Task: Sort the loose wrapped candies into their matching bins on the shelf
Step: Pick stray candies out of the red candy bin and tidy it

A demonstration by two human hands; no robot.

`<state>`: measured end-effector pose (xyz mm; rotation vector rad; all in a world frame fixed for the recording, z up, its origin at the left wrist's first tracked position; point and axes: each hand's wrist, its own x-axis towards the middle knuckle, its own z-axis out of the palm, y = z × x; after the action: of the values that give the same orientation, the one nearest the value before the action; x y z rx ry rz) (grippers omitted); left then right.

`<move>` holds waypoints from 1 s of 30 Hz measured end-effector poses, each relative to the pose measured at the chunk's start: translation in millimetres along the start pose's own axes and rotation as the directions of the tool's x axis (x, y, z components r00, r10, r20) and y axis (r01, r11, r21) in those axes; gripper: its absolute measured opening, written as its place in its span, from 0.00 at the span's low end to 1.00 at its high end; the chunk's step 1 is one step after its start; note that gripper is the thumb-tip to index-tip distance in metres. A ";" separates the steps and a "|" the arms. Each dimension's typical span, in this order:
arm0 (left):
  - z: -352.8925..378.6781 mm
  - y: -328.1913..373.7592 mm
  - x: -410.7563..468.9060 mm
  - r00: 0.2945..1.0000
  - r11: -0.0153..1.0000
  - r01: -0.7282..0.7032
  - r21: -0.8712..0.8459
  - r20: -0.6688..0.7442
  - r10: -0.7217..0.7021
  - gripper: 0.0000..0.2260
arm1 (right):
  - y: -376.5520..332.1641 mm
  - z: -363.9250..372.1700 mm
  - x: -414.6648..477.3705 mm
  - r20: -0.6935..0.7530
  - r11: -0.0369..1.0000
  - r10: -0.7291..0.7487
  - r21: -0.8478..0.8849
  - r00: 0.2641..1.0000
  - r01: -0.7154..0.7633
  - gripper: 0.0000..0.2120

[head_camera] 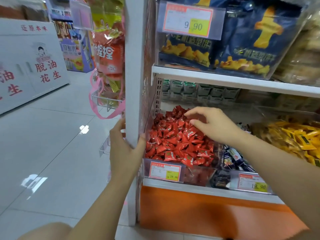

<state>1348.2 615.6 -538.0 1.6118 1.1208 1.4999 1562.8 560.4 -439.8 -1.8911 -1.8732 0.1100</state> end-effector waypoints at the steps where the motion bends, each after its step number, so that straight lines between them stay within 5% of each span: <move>1: 0.5 -1.0 1.5 1.000 1.000 -0.001 -0.002 0.007 0.001 0.25 | -9.0 10.8 11.7 0.099 0.999 -0.038 0.007 0.994 0.038 0.14; 5: 1.7 -2.1 5.6 1.000 1.000 -0.017 0.003 0.022 0.017 0.24 | -29.6 49.0 62.2 0.361 0.995 -0.097 0.041 0.928 0.089 0.15; 10: 2.6 -5.0 12.8 0.999 1.000 -0.017 0.018 0.041 0.017 0.25 | -19.5 80.8 109.1 0.669 0.989 0.128 -0.137 0.733 -0.048 0.19; 13: 4.2 -7.1 15.9 0.999 1.000 -0.013 0.020 0.049 0.012 0.25 | -10.1 84.3 124.7 0.687 0.967 0.127 -0.246 0.715 0.065 0.25; 25: 5.0 -4.4 17.3 0.998 0.999 0.013 0.032 0.064 -0.015 0.21 | 22.5 79.2 135.1 0.579 0.986 0.078 -0.166 0.811 0.023 0.27; 30: 5.3 -2.3 16.3 0.998 1.000 0.014 0.027 0.060 -0.015 0.21 | 22.4 90.5 136.7 0.609 0.977 0.094 -0.208 0.787 0.044 0.32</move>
<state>1352.7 631.8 -533.8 1.6526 1.1211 1.4230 1557.9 717.4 -491.8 -2.2073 -2.3546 0.6371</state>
